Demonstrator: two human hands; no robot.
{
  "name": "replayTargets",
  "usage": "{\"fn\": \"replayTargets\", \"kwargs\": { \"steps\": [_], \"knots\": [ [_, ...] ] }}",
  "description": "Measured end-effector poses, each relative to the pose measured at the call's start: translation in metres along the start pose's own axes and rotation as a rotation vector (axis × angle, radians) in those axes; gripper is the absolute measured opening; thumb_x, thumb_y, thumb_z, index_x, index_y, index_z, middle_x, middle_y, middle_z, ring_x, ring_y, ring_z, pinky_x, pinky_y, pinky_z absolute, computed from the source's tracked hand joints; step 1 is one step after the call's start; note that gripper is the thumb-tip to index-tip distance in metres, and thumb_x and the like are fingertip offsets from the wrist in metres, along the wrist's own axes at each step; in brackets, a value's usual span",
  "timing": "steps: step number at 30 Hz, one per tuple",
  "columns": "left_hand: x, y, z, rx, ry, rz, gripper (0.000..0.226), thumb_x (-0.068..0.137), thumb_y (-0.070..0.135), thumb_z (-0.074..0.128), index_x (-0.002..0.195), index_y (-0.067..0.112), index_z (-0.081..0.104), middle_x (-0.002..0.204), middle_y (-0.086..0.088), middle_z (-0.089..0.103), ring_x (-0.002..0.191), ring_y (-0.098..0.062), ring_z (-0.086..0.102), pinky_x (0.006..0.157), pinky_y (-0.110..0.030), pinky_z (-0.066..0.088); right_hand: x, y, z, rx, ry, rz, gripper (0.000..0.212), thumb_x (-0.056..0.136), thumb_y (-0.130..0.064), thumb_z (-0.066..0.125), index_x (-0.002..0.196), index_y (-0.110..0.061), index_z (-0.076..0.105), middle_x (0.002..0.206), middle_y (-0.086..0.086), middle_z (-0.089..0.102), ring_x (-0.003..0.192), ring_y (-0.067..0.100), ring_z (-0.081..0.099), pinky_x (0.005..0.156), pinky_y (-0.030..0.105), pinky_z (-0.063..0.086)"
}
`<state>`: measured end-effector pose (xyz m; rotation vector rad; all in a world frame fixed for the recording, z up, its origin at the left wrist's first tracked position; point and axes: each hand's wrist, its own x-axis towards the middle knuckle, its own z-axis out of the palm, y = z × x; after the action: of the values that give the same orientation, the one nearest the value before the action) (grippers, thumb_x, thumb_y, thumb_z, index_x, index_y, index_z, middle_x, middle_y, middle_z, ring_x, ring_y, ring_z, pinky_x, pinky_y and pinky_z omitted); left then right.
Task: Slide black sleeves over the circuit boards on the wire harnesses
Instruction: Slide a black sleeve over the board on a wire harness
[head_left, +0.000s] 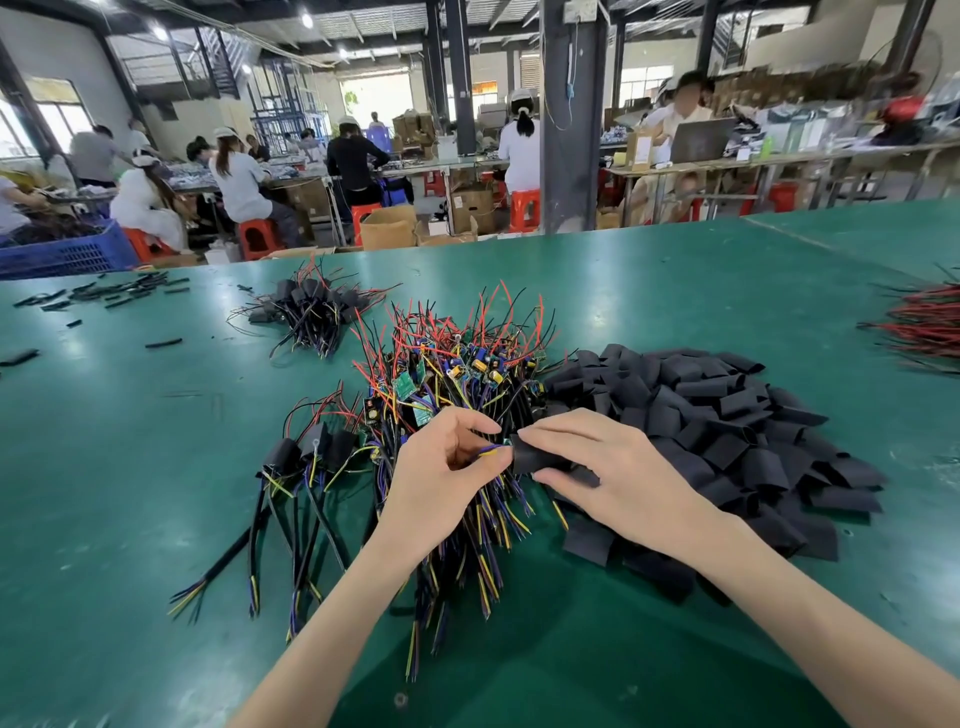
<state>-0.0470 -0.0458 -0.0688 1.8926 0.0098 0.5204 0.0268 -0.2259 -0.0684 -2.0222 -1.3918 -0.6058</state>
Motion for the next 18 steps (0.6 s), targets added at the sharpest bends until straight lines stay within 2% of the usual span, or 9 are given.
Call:
{"fn": "replayTargets", "kwargs": {
  "steps": [3,7,13,16,18],
  "knots": [
    [0.0007,0.0000,-0.0016,0.014,-0.005,-0.001,0.023,0.081,0.007,0.072,0.091,0.024,0.061,0.066,0.013,0.066,0.060,-0.002,0.057,0.062,-0.015,0.043,0.0004,-0.0010,0.0008,0.048,-0.001,0.016,0.037,0.078,-0.011,0.075,0.114,-0.008,0.067,0.113,0.000,0.065,0.100,0.015,0.062,0.089,0.029,0.048],
    [0.0003,0.0007,-0.0020,0.033,-0.005,0.006,0.026,0.079,0.009,0.074,0.091,0.028,0.060,0.069,0.009,0.067,0.062,-0.005,0.058,0.063,-0.017,0.045,0.0010,-0.0004,-0.0008,0.178,0.013,0.095,0.035,0.078,-0.012,0.075,0.113,-0.012,0.068,0.109,-0.014,0.060,0.099,0.006,0.059,0.085,0.025,0.047],
    [-0.0015,0.0031,-0.0013,0.026,-0.003,-0.009,0.027,0.078,0.007,0.074,0.091,0.027,0.061,0.070,0.004,0.068,0.065,-0.008,0.060,0.067,-0.021,0.047,-0.0001,-0.0022,0.0023,0.076,-0.002,0.031,0.037,0.077,-0.009,0.076,0.113,-0.008,0.067,0.114,0.000,0.065,0.100,0.016,0.062,0.090,0.029,0.047],
    [-0.0027,0.0060,-0.0014,0.014,0.011,0.038,0.030,0.077,0.003,0.074,0.091,0.026,0.060,0.070,0.004,0.067,0.065,-0.008,0.060,0.065,-0.020,0.046,0.0014,-0.0021,0.0003,0.196,0.010,0.121,0.036,0.079,-0.012,0.075,0.114,-0.012,0.067,0.114,-0.003,0.066,0.100,0.008,0.062,0.087,0.026,0.048],
    [-0.0038,0.0078,-0.0012,0.009,0.009,0.068,0.030,0.077,0.002,0.074,0.092,0.024,0.059,0.070,0.002,0.067,0.065,-0.009,0.060,0.065,-0.021,0.047,0.0023,-0.0011,-0.0021,0.278,-0.006,0.184,0.036,0.079,-0.014,0.075,0.114,-0.014,0.068,0.113,-0.006,0.067,0.099,0.000,0.061,0.085,0.019,0.048]
  ]
}}
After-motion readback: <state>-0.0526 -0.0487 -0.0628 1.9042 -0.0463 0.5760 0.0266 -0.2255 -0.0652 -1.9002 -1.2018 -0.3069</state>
